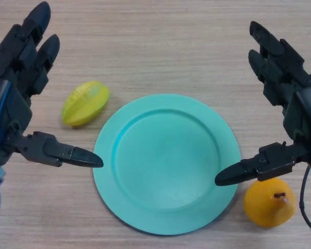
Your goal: Pick up the yellow starfruit and place it on the plate
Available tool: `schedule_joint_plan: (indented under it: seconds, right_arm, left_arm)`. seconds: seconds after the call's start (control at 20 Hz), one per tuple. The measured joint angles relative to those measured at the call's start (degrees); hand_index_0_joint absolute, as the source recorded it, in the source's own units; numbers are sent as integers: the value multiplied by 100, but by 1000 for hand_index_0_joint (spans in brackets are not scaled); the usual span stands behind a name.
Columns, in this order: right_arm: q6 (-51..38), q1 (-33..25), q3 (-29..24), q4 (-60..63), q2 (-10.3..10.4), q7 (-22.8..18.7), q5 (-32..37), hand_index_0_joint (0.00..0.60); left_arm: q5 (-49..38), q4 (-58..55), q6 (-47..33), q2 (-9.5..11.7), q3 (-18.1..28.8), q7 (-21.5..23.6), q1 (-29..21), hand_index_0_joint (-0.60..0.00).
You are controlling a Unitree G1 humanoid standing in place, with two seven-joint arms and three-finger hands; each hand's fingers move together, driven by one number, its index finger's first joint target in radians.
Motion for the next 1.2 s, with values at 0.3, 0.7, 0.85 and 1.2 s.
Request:
schedule_joint_plan:
  seconds: [0.3, 0.7, 0.85, 1.2]
  right_arm:
    - [0, 1, 0, 111, 0, 0, 4, 0]
    - [-1, -54, -22, 108, 0, -2, 29, 0]
    - [-1, -54, -24, 104, 0, -5, 28, 0]
    - [-2, -64, -16, 101, 0, -47, 24, 0]
  left_arm:
    - [1, 189, -3, 5, -1, 1, -92, 0]
    - [699, 1982, -1462, 280, -25, 260, -939, 0]
    - [886, 2873, -1778, 463, -135, 450, -1277, 0]
    - [1104, 4792, -2059, 393, -528, 859, -1954, 0]
